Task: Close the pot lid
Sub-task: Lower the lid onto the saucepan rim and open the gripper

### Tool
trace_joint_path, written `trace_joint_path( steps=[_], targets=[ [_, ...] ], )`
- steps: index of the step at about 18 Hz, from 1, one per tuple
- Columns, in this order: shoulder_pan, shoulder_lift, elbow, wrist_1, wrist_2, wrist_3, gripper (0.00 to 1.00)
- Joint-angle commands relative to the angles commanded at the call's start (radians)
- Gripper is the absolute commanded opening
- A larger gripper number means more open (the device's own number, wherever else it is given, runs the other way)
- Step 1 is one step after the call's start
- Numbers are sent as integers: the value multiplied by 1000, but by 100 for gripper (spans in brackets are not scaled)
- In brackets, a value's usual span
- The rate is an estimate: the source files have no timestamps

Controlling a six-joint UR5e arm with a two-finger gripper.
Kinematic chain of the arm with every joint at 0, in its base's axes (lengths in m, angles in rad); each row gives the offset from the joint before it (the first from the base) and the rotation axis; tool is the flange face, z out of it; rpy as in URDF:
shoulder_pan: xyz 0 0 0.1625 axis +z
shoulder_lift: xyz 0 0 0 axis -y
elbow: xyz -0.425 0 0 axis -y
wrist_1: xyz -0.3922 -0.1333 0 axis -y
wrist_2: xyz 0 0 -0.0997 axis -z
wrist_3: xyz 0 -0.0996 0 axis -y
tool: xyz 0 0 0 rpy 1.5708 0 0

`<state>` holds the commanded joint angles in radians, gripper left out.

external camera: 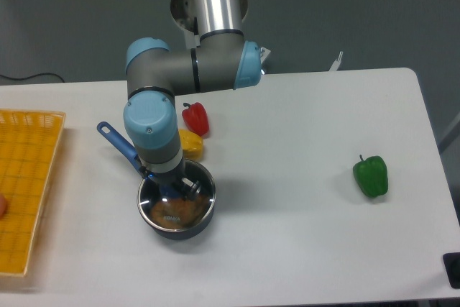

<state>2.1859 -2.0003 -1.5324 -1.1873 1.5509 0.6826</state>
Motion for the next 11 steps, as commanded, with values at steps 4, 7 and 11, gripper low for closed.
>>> trace_joint_path(
  steps=[4,7,11],
  targets=[
    [0,0,0,2,2,8,72],
    [0,0,0,0,3,9,78],
    [2,0,0,2,3,11,79]
  ],
)
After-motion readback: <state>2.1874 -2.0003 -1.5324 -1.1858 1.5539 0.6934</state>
